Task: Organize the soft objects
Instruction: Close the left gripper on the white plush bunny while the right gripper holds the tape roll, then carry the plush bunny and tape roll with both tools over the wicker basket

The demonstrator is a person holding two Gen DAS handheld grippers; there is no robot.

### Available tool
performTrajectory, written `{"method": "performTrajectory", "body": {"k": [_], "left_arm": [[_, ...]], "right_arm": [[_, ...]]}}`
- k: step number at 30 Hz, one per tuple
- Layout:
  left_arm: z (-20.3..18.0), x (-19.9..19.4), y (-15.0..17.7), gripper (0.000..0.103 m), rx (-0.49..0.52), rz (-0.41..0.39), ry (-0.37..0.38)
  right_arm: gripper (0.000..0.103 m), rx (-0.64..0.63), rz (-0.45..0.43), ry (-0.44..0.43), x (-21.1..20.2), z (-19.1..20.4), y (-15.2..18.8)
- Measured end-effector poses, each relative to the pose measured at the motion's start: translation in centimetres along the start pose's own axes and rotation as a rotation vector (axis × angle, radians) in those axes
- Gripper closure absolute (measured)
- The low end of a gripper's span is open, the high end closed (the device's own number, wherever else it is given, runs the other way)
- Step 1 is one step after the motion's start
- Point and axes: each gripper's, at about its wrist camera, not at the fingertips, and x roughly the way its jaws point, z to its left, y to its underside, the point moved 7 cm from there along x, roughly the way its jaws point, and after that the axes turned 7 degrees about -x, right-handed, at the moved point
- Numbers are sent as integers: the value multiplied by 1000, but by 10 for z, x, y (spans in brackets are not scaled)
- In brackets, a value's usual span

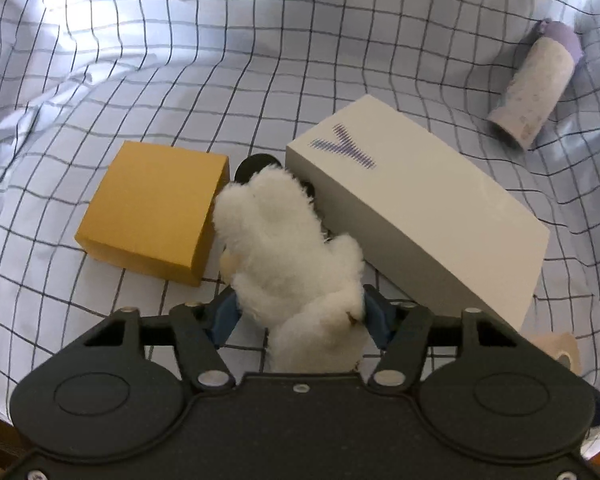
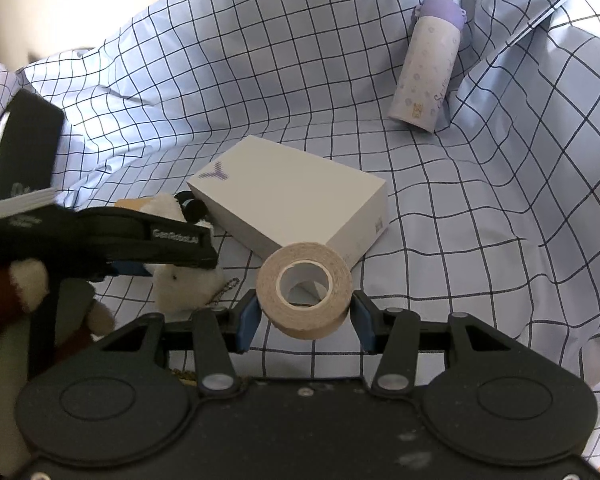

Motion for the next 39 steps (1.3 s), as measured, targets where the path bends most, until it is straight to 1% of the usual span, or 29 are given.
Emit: {"method": "performTrajectory", "body": {"k": [4,9,12,16,23,31,39], "left_arm": [[2,-18,0,46,7,-31,27],[8,-59,-1,46,7,-92,69],[15,-80,2,46,-1,-108,94],[27,-97,10,45,6,-109,100],[49,-114,38,45,-11,-75,120],[64,-120,67,44,-29,-17,151],[63,-115,96,44,-69,82,229]], "right_arm": [[55,0,4,1,-1,2,1],[55,-2,-2,1,-7,4,2],[55,2,-6,-5,-13,5,4],[55,-2,-12,-12,-23,9,7],[55,-19,-20,-17,-43,19,16],[55,-49,-1,-31,-59,28,29],[55,-63,18,-47,-69,34,40]]}}
